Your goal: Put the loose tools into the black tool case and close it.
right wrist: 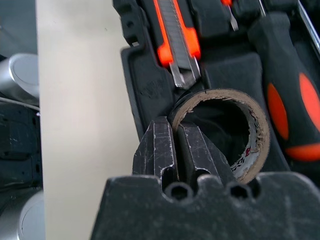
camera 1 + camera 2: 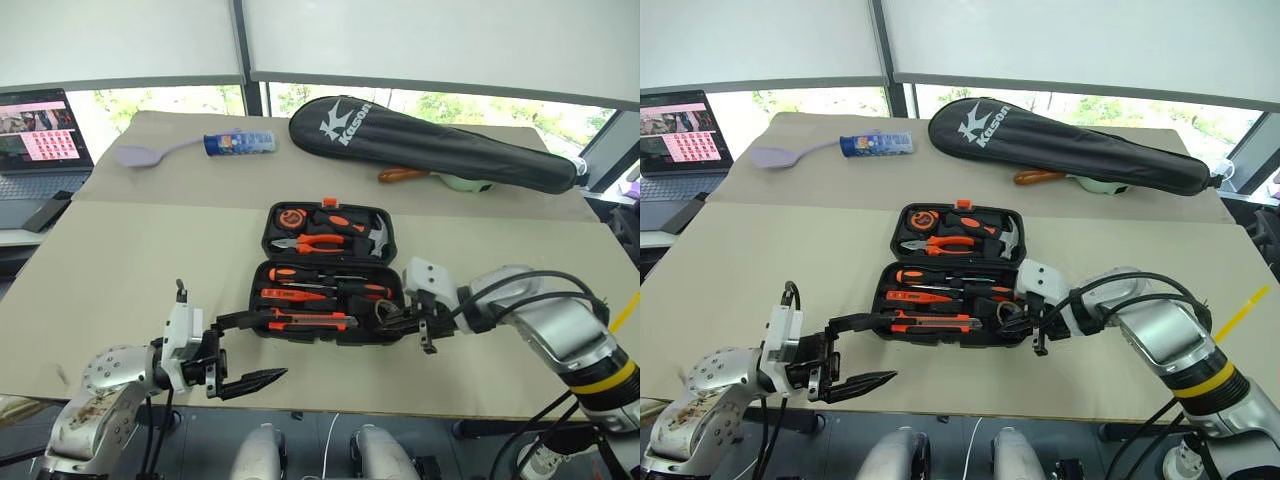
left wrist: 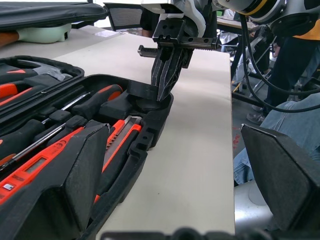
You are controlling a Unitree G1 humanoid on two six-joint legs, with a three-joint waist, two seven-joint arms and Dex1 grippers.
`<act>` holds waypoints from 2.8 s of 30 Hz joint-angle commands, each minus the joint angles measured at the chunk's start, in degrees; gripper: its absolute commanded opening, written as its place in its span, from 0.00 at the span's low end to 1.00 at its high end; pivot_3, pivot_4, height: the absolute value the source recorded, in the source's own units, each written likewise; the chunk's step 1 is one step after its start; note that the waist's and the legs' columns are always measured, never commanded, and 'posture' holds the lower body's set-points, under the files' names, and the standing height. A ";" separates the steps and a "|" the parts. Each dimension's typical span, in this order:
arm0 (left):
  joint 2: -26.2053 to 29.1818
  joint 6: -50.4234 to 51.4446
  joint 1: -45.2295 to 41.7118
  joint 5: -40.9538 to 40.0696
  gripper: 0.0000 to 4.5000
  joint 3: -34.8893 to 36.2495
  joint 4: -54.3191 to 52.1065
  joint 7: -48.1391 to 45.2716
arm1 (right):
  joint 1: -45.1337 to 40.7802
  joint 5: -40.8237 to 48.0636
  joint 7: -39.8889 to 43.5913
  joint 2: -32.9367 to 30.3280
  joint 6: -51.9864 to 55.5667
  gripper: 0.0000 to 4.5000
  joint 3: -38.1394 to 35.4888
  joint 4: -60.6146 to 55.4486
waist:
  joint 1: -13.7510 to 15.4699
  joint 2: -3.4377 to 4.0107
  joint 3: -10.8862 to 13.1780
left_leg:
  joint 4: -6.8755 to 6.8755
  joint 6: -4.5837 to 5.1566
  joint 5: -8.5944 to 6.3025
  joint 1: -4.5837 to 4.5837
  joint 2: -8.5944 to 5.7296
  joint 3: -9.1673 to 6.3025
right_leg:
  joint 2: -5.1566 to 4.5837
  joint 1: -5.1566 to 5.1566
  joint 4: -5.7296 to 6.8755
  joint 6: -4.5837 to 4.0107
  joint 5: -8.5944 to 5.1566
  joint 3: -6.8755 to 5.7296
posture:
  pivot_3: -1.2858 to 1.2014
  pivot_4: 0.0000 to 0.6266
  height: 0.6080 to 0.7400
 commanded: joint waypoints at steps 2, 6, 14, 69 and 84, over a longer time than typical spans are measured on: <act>0.23 -1.83 -0.04 0.54 1.00 1.73 0.22 0.50 | -3.21 -0.59 3.48 -1.90 6.76 0.08 3.63 -0.82 | 0.11 0.03 0.01 | 0.00 0.00 0.00 0.00 -0.01 0.01 | -0.03 -0.02 0.03 0.00 0.00 0.01 | 0.52 0.24 1.00; 0.00 -2.54 -0.26 1.10 1.00 1.88 0.49 1.13 | -5.07 -1.72 2.35 -0.11 6.28 0.35 3.80 0.30 | 0.24 0.00 0.00 | 0.00 0.00 0.00 -0.04 0.00 -0.04 | -0.07 -0.02 0.00 0.00 0.00 -0.06 | 0.52 0.24 1.00; -0.58 -0.81 -1.89 1.16 1.00 4.85 1.20 6.40 | -5.96 7.72 14.71 -3.35 2.79 0.86 -5.36 0.14 | 0.08 0.01 0.03 | 0.00 0.00 0.00 -0.09 0.03 -0.08 | -0.06 -0.04 0.02 0.00 0.01 -0.07 | 0.52 0.24 1.00; 3.25 32.51 -23.93 2.28 0.62 7.92 14.97 16.83 | 7.09 1.98 -9.93 8.78 -8.60 0.62 -28.36 14.67 | -0.09 -0.07 0.14 | 0.19 -0.05 0.05 -0.23 -0.03 -0.14 | -0.04 -0.12 0.19 0.06 0.22 -0.13 | 0.52 0.24 1.00; -0.23 61.54 -46.75 5.31 1.00 -3.08 24.61 32.73 | -21.38 2.64 -23.27 14.03 33.72 0.99 -19.49 26.65 | -0.19 -0.10 0.16 | 0.25 -0.04 0.06 -0.80 -0.17 -0.21 | 0.00 -0.68 0.19 0.07 0.24 -0.13 | 0.52 0.24 1.00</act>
